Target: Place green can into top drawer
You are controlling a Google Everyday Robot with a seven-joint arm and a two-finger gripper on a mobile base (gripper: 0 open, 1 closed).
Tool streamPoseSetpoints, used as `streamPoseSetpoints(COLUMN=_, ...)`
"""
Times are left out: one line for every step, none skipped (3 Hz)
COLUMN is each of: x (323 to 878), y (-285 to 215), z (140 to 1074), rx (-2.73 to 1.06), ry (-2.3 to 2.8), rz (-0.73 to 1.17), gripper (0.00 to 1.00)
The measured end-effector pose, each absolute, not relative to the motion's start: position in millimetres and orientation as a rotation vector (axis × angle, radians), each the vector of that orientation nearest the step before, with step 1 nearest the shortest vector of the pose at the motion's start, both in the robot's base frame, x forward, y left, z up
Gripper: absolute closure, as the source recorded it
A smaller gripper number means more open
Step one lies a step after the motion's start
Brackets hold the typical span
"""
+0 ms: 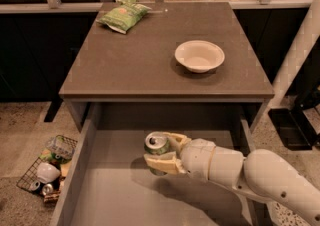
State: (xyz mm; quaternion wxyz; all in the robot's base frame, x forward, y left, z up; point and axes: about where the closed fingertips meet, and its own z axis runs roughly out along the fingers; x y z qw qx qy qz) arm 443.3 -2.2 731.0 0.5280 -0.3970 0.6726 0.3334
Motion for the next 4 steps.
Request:
streamPoseSetpoints(x=456.5, y=10.8, z=702.3, rx=-0.997, ry=1.574, rz=0.856, gripper=1.0)
streamPoseSetpoints(x=466.6, y=30.2, z=676.5, rx=-1.028, ry=1.545, rz=0.928, gripper=1.0)
streamPoseSetpoints(x=470.8, y=49.4, z=655.2, rx=-1.066, ry=1.542, rz=0.977, gripper=1.0)
streamPoseSetpoints(x=470.6, y=52.1, z=654.6, rx=-1.069, ry=1.54, rz=0.983, gripper=1.0)
